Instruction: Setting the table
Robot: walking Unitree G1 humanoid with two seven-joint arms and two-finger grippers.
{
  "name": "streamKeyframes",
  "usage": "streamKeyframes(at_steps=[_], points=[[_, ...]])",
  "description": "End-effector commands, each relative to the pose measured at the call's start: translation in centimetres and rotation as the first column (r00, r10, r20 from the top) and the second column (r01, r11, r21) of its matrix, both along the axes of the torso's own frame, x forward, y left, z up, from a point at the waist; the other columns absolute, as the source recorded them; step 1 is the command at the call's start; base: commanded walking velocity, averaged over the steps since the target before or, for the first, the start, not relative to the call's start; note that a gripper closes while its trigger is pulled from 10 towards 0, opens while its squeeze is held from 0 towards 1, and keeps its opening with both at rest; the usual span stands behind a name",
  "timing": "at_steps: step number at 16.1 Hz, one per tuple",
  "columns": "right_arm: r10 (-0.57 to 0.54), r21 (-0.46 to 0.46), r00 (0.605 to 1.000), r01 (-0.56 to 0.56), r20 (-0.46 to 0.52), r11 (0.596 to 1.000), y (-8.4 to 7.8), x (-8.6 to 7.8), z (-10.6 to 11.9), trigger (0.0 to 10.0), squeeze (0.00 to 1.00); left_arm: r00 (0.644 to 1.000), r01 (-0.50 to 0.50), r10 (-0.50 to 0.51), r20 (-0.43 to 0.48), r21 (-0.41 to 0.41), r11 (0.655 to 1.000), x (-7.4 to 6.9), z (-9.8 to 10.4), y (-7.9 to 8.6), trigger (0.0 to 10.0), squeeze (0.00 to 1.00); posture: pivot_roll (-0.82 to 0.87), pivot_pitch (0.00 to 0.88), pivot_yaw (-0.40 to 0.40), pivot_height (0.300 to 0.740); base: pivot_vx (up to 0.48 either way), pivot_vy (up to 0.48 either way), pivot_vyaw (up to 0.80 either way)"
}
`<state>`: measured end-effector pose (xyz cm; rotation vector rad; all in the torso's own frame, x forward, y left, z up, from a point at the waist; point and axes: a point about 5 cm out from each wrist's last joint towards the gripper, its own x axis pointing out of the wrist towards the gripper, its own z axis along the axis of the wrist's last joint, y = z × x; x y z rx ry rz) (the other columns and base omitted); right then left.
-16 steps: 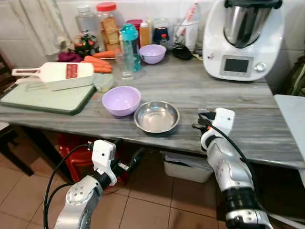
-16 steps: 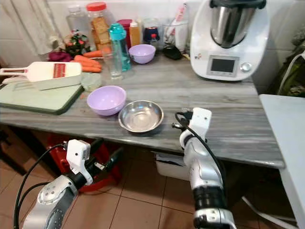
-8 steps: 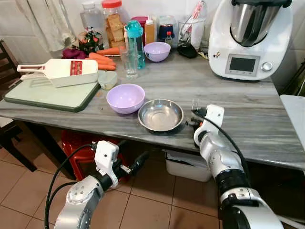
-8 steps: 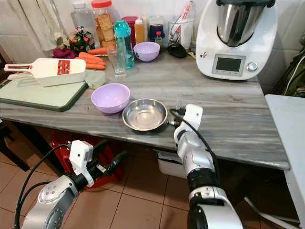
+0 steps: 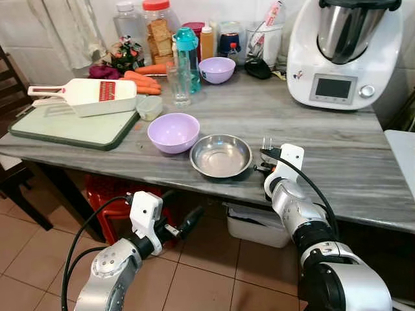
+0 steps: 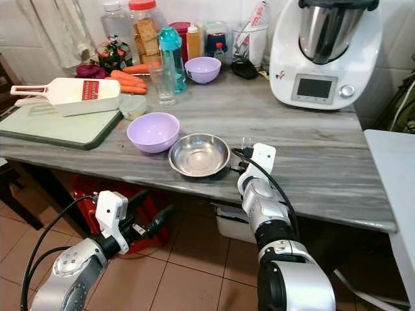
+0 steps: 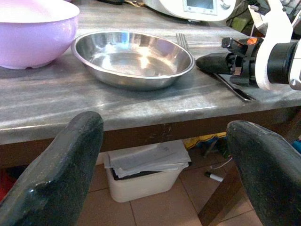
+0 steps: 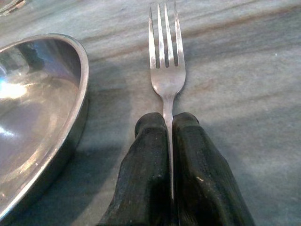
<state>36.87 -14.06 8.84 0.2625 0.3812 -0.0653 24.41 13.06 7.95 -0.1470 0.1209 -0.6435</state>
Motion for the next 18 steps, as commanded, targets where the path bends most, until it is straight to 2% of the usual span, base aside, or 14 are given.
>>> streamKeyframes(at_steps=[1, 2, 3, 4, 11, 15, 18], points=[[0.004, 0.008, 1.000, -0.005, 0.017, 1.000, 0.3, 0.4, 0.7, 10.0, 0.00, 1.000, 0.005, -0.005, 0.008, 0.007, 1.000, -0.1, 0.3, 0.2, 10.0, 0.00, -0.01, 0.000, 0.054, 0.740, 0.000, 0.000, 0.00], [0.002, 0.013, 1.000, -0.002, 0.019, 1.000, 0.3, 0.5, 0.7, 10.0, 0.70, 1.000, 0.008, -0.008, 0.009, 0.007, 1.000, -0.1, 0.3, 0.1, 10.0, 0.00, -0.01, 0.000, 0.055, 0.740, 0.000, 0.000, 0.00], [-0.006, 0.013, 1.000, 0.005, 0.020, 1.000, 0.2, 0.6, 0.7, 10.0, 0.87, 1.000, 0.011, -0.011, 0.010, 0.008, 1.000, -0.1, 0.3, 0.1, 10.0, 0.00, -0.01, 0.000, 0.056, 0.740, 0.000, 0.000, 0.00], [-0.009, 0.017, 1.000, 0.009, 0.019, 1.000, 0.2, 0.6, 0.6, 10.0, 1.00, 1.000, 0.012, -0.012, 0.010, 0.008, 1.000, -0.1, 0.3, 0.0, 10.0, 0.00, -0.01, 0.000, 0.057, 0.740, 0.000, 0.000, 0.00], [-0.051, 0.022, 0.997, 0.050, 0.064, 0.999, -0.4, 0.8, 1.1, 10.0, 1.00, 0.999, 0.041, -0.041, 0.015, -0.006, 0.999, -0.1, 0.6, -0.5, 10.0, 0.00, -0.01, 0.000, 0.053, 0.740, 0.000, 0.000, 0.00], [-0.054, 0.020, 0.989, 0.052, 0.140, 0.998, -0.9, 0.9, 2.0, 10.0, 1.00, 0.999, 0.037, -0.037, 0.021, -0.013, 0.999, 0.1, 0.7, -0.7, 10.0, 0.00, -0.02, 0.000, 0.048, 0.740, 0.000, 0.000, 0.00], [-0.058, 0.014, 0.965, 0.056, 0.255, 0.998, -1.4, 0.5, 3.6, 10.0, 1.00, 0.999, 0.023, -0.023, 0.030, -0.017, 1.000, 0.4, 0.8, -0.6, 10.0, 0.00, -0.02, 0.000, 0.043, 0.740, 0.000, 0.000, 0.00]])
